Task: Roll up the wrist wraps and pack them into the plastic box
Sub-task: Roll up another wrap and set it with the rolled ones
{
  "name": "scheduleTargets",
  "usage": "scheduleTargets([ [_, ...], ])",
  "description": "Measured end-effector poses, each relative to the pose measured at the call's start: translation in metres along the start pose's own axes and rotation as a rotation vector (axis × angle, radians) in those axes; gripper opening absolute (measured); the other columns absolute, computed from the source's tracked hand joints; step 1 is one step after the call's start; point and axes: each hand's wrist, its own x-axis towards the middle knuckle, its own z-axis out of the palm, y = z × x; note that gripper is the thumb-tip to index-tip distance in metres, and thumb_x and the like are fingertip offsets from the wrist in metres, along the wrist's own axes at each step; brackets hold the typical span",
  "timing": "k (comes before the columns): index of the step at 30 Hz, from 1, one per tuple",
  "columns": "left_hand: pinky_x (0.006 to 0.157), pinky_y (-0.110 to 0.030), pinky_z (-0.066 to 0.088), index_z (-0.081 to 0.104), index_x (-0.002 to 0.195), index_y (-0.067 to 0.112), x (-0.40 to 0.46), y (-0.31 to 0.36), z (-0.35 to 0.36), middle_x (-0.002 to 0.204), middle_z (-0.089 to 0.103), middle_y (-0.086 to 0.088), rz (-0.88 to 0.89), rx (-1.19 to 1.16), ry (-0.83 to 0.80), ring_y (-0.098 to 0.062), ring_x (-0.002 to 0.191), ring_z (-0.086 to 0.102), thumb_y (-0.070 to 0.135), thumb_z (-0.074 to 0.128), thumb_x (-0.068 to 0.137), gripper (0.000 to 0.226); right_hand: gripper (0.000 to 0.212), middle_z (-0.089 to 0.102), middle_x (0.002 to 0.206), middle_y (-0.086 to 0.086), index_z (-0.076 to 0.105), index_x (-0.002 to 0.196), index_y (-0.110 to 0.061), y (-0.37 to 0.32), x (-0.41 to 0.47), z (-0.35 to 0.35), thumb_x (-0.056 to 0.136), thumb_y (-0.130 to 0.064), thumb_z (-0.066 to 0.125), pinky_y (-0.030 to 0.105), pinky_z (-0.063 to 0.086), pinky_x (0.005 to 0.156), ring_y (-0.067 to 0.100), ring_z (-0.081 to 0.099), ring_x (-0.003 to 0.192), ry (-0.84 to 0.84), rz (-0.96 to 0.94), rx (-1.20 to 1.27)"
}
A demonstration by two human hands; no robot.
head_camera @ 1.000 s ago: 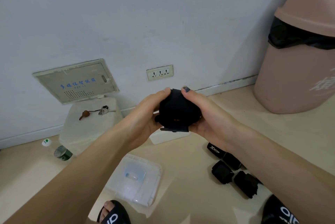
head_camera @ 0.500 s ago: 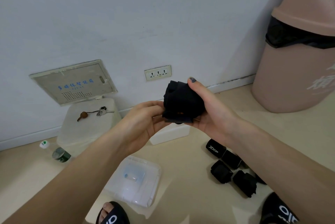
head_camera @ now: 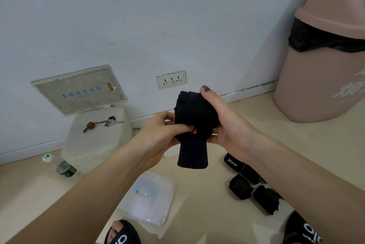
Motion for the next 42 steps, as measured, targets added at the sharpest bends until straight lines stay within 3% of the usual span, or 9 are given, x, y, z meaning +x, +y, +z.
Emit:
scheduleTargets([
  [7, 0.08, -0.035, 0.063, 0.057, 0.122, 0.007, -0.001, -0.004, 0.005, 0.112, 0.073, -0.016, 0.076, 0.178, -0.007, -0.022, 0.094, 0.076, 0.006, 0.083, 0.082, 0.047, 0.058, 0.077, 0.117, 0.001, 0.065, 0.13, -0.02, 0.001, 0.0, -0.004, 0.092, -0.063, 0.061, 0.045, 0.059, 0.097, 0.021, 0.074, 0.109, 0.014, 0.001, 0.015],
  [13, 0.088, -0.037, 0.06, 0.059, 0.129, 0.02, 0.001, -0.009, 0.007, 0.114, 0.075, 0.002, 0.166, 0.316, -0.055, -0.013, 0.104, 0.073, 0.037, 0.094, 0.058, 0.081, 0.052, 0.076, 0.117, 0.005, 0.064, 0.126, -0.014, 0.003, -0.001, -0.002, 0.087, -0.046, 0.076, 0.044, 0.061, 0.091, 0.02, 0.074, 0.108, 0.037, -0.011, 0.059],
  [15, 0.078, -0.031, 0.058, 0.058, 0.13, 0.021, 0.002, -0.008, 0.006, 0.113, 0.074, 0.002, 0.169, 0.325, -0.101, -0.013, 0.1, 0.073, 0.04, 0.092, 0.058, 0.082, 0.047, 0.076, 0.116, 0.007, 0.065, 0.122, -0.012, 0.002, -0.002, -0.001, 0.086, -0.04, 0.078, 0.045, 0.062, 0.089, 0.022, 0.074, 0.106, 0.051, -0.024, 0.069],
  [17, 0.072, -0.027, 0.054, 0.056, 0.133, 0.021, 0.002, -0.004, 0.004, 0.116, 0.072, -0.001, 0.136, 0.301, -0.15, -0.015, 0.098, 0.072, 0.045, 0.09, 0.059, 0.084, 0.044, 0.076, 0.113, 0.008, 0.064, 0.121, -0.011, 0.001, -0.004, -0.003, 0.087, -0.034, 0.078, 0.04, 0.063, 0.082, 0.021, 0.075, 0.102, 0.064, -0.043, 0.069],
  [20, 0.094, -0.039, 0.058, 0.061, 0.134, 0.021, -0.001, 0.003, -0.002, 0.122, 0.072, -0.007, 0.047, 0.123, -0.229, -0.023, 0.106, 0.072, 0.057, 0.084, 0.068, 0.079, 0.041, 0.075, 0.114, 0.011, 0.063, 0.122, -0.01, 0.0, -0.004, -0.004, 0.086, -0.025, 0.079, 0.038, 0.063, 0.082, 0.022, 0.075, 0.101, 0.062, -0.087, 0.089],
  [23, 0.087, -0.034, 0.06, 0.07, 0.128, 0.028, -0.005, 0.01, -0.006, 0.118, 0.074, -0.009, -0.02, -0.014, -0.253, -0.023, 0.103, 0.074, 0.072, 0.06, 0.083, 0.064, 0.043, 0.074, 0.11, 0.008, 0.062, 0.122, -0.016, 0.003, -0.003, -0.004, 0.083, -0.019, 0.081, 0.034, 0.059, 0.082, 0.025, 0.075, 0.101, 0.037, -0.115, 0.046],
  [30, 0.079, -0.025, 0.06, 0.066, 0.129, 0.023, -0.006, 0.01, -0.002, 0.127, 0.071, -0.008, -0.02, -0.033, -0.181, -0.017, 0.111, 0.072, 0.058, 0.047, 0.101, 0.049, 0.055, 0.07, 0.114, 0.01, 0.064, 0.115, -0.023, 0.008, 0.0, -0.001, 0.065, -0.021, 0.086, 0.031, 0.056, 0.082, 0.021, 0.074, 0.097, 0.02, -0.196, 0.007],
  [34, 0.082, -0.029, 0.06, 0.058, 0.137, 0.019, -0.002, 0.01, -0.004, 0.133, 0.067, -0.01, -0.021, -0.01, -0.168, -0.022, 0.112, 0.072, 0.065, 0.05, 0.097, 0.061, 0.053, 0.063, 0.12, 0.008, 0.063, 0.115, -0.027, 0.007, -0.005, 0.003, 0.072, -0.011, 0.09, 0.024, 0.057, 0.074, 0.012, 0.071, 0.089, 0.011, -0.268, -0.127],
  [42, 0.084, -0.038, 0.06, 0.05, 0.143, 0.018, -0.001, 0.009, -0.005, 0.13, 0.069, -0.01, -0.039, -0.002, -0.201, -0.032, 0.109, 0.073, 0.069, 0.052, 0.095, 0.07, 0.056, 0.064, 0.119, 0.003, 0.061, 0.117, -0.033, 0.01, -0.006, 0.005, 0.076, -0.005, 0.087, 0.028, 0.06, 0.079, 0.023, 0.07, 0.101, -0.017, -0.327, -0.206],
])
